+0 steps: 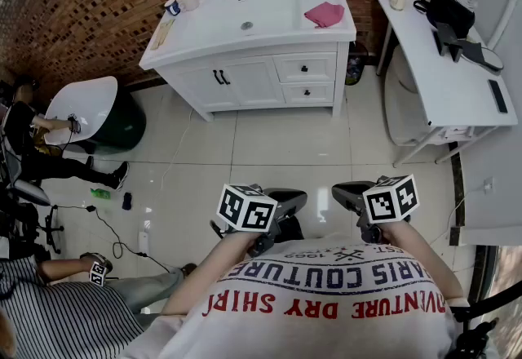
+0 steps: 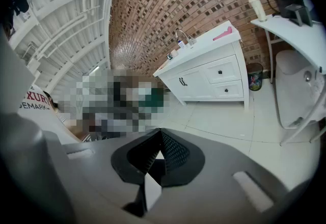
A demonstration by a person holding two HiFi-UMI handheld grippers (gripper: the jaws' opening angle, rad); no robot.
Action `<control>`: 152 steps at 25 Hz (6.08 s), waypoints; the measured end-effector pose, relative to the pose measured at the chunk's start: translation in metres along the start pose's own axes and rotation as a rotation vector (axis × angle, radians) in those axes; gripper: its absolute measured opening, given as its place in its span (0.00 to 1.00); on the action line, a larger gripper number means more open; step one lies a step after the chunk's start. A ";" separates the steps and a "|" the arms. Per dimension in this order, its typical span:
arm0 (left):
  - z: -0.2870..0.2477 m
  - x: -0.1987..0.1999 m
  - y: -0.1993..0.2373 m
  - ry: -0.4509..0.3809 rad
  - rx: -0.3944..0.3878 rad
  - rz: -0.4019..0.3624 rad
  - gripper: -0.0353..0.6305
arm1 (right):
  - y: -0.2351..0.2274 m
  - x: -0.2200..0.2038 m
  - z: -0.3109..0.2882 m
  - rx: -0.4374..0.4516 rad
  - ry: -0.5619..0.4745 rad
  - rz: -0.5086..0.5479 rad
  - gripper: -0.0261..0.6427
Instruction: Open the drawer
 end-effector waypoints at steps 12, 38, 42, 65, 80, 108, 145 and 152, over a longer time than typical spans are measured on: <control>-0.008 0.089 0.151 0.032 -0.012 0.071 0.05 | -0.068 0.105 -0.113 -0.042 0.050 -0.059 0.05; -0.031 0.228 0.381 0.153 -0.074 0.175 0.05 | -0.171 0.259 -0.283 -0.123 0.098 -0.266 0.05; -0.040 0.234 0.385 0.155 -0.065 0.200 0.05 | -0.194 0.267 -0.284 -0.118 0.072 -0.255 0.05; -0.055 0.210 0.426 0.213 -0.049 0.267 0.05 | -0.442 0.307 -0.396 -0.600 -0.019 -0.130 0.31; -0.056 0.192 0.446 0.241 -0.014 0.304 0.05 | -0.495 0.313 -0.421 -0.714 -0.005 -0.161 0.29; -0.055 0.182 0.433 0.230 -0.019 0.293 0.05 | -0.441 0.235 -0.398 -0.722 0.031 -0.169 0.24; -0.030 0.191 0.419 0.155 -0.039 0.235 0.05 | -0.322 0.195 -0.329 -0.508 0.157 -0.194 0.18; -0.008 0.205 0.400 0.120 -0.041 0.154 0.05 | -0.233 0.232 -0.298 -0.414 0.104 -0.088 0.06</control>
Point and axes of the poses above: the fingertips, and each gripper's own axes: z backward along the fingers, y to its left, x out of its top, the point moved 4 cm from there along z, backward along the fingers, and after that the axes turned 4 degrees about -y, right-handed, at the moved point
